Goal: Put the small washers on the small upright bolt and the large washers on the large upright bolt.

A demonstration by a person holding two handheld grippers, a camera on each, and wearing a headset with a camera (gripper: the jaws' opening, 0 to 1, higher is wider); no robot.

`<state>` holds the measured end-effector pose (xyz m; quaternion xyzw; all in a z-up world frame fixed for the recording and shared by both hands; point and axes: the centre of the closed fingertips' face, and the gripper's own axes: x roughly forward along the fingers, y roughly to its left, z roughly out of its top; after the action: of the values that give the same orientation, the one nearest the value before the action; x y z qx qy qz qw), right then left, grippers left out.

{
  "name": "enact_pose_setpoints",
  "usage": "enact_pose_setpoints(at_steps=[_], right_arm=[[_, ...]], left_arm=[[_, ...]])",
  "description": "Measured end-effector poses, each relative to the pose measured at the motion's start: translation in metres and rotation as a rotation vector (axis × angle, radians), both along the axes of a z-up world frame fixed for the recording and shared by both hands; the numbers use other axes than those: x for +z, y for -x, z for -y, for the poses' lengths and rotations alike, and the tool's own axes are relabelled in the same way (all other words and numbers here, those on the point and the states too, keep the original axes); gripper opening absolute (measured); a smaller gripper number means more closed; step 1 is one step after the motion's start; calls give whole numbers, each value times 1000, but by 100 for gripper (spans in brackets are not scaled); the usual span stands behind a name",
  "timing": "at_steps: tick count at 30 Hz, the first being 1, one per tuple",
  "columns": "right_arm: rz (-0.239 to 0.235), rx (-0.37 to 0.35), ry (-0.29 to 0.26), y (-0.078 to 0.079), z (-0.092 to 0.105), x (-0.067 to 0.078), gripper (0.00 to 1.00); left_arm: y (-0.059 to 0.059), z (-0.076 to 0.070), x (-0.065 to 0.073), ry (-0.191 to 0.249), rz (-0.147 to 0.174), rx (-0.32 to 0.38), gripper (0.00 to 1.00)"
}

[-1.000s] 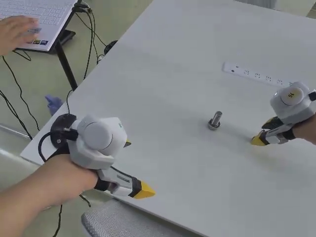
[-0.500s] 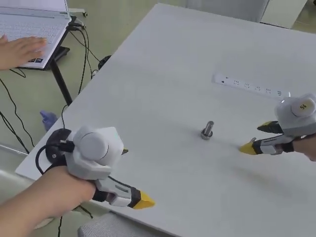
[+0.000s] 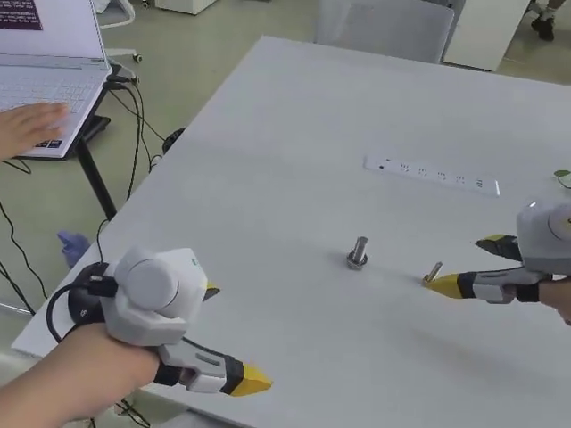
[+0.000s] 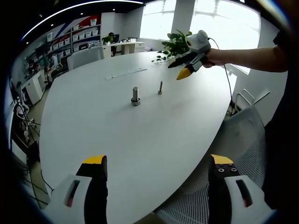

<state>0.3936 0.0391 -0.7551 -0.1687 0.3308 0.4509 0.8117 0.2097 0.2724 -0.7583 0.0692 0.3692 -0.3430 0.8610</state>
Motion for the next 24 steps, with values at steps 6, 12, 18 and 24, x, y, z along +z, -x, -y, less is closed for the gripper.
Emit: enact_pose_setpoints(at_steps=[6, 12, 18, 24], right_arm=[[19, -20, -71, 12, -1, 13, 83], [61, -37, -149, 29, -6, 29, 90], [100, -46, -191, 47, -3, 40, 93], [114, -43, -205, 60, 8, 37, 94]], left_arm=[[-3, 4, 5, 3, 17, -11, 90], [-6, 9, 9, 24, 38, -20, 91], [-12, 19, 14, 52, 74, -30, 92], [-20, 20, 21, 92, 115, -9, 92]])
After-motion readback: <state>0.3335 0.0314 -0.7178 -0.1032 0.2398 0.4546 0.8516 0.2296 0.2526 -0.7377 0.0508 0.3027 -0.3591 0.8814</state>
